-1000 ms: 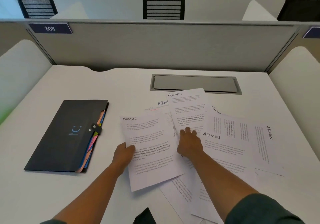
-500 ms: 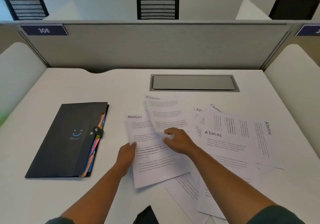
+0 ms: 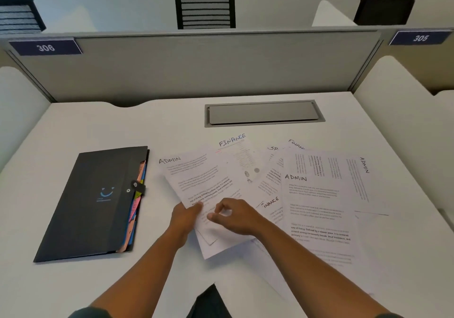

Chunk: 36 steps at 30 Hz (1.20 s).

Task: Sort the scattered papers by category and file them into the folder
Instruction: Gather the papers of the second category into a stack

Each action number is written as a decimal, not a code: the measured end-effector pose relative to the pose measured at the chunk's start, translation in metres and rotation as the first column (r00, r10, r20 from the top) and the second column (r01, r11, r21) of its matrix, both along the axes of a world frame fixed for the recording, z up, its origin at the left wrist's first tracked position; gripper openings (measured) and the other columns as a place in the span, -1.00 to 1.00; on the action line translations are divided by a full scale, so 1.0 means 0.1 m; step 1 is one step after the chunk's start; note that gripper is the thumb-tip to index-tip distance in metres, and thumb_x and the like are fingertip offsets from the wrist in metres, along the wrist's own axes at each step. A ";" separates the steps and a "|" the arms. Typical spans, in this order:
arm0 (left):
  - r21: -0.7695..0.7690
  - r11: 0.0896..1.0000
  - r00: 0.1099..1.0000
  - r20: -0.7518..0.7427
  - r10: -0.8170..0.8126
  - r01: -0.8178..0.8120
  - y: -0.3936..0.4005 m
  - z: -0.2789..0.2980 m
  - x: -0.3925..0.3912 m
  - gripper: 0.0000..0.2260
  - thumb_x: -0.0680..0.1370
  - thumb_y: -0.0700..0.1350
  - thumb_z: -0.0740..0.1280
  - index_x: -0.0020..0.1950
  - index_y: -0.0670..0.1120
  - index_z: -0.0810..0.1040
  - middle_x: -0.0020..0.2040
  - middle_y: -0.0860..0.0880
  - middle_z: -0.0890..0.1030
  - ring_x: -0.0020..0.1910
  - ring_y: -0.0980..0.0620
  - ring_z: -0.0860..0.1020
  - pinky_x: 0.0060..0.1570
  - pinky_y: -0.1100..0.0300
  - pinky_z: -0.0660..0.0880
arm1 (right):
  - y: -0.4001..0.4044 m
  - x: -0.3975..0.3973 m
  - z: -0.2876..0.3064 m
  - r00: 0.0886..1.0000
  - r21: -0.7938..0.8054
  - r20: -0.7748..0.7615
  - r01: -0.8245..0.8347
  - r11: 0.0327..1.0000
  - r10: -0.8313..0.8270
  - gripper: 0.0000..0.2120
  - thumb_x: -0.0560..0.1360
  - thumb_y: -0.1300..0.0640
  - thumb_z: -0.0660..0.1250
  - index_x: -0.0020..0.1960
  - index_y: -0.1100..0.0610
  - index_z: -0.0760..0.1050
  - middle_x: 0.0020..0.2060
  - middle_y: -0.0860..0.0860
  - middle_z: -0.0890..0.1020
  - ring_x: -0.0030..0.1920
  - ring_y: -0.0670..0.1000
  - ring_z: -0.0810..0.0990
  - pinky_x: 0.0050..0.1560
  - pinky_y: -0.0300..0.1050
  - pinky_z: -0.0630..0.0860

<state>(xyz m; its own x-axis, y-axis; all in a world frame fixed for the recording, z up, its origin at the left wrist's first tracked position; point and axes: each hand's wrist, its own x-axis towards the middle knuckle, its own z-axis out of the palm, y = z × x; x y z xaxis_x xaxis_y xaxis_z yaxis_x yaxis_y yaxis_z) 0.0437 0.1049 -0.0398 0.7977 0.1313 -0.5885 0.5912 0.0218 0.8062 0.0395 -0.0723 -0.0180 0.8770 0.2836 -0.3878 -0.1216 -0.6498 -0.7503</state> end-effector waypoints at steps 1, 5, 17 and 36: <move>0.013 1.000 1.000 0.005 0.004 -0.004 0.02 0.01 0.00 -0.79 0.62 -0.15 0.32 0.26 0.00 0.53 0.15 -0.03 0.65 0.00 -0.04 0.65 -0.19 0.14 0.60 | -0.02 0.01 0.01 0.999 0.004 0.015 0.052 0.999 -0.052 -0.66 0.41 -0.30 0.35 -0.03 -0.07 0.49 0.11 -0.09 0.60 0.02 -0.15 0.51 -0.09 -0.26 0.37; -0.055 0.997 0.999 -0.009 0.048 -0.048 0.11 0.03 0.01 -0.81 0.62 -0.17 0.32 0.22 -0.01 0.52 0.06 0.00 0.66 -0.04 -0.02 0.65 -0.28 0.18 0.58 | -0.21 0.05 0.00 0.933 -0.051 0.183 0.324 0.945 -0.310 -0.73 0.47 -0.10 0.39 0.06 0.03 0.48 0.10 -0.06 0.54 0.09 -0.01 0.54 0.04 -0.11 0.48; -0.116 0.992 0.999 -0.026 0.035 -0.038 0.17 0.03 0.13 -0.83 0.53 -0.21 0.36 0.10 -0.08 0.62 -0.03 -0.06 0.73 -0.09 -0.15 0.70 -0.21 0.08 0.61 | -0.87 -0.26 -0.18 0.786 -0.625 0.073 0.516 0.587 -0.613 -0.33 0.45 -0.03 0.35 0.45 0.14 0.16 0.51 0.20 0.08 0.52 0.28 -0.02 0.42 0.24 0.23; -0.013 0.950 0.950 -0.001 -0.313 0.313 -0.20 0.03 0.01 -0.56 0.46 -0.39 0.28 0.29 -0.06 0.54 0.17 -0.08 0.66 0.10 -0.14 0.63 0.06 -0.03 0.59 | -0.65 -0.11 0.10 0.735 -0.027 0.104 0.676 0.737 -0.670 -0.83 0.47 0.06 0.27 -0.25 0.08 0.36 -0.34 -0.04 0.45 -0.36 -0.05 0.39 -0.33 -0.15 0.32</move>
<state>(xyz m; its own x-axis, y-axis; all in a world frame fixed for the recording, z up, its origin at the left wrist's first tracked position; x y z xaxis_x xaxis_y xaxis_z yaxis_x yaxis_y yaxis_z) 0.0449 0.0853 -0.0371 0.7957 -0.1319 -0.5911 0.5725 -0.1550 0.8051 0.0280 -0.1369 -0.0082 0.8590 -0.4137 -0.3016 -0.4842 -0.4652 -0.7410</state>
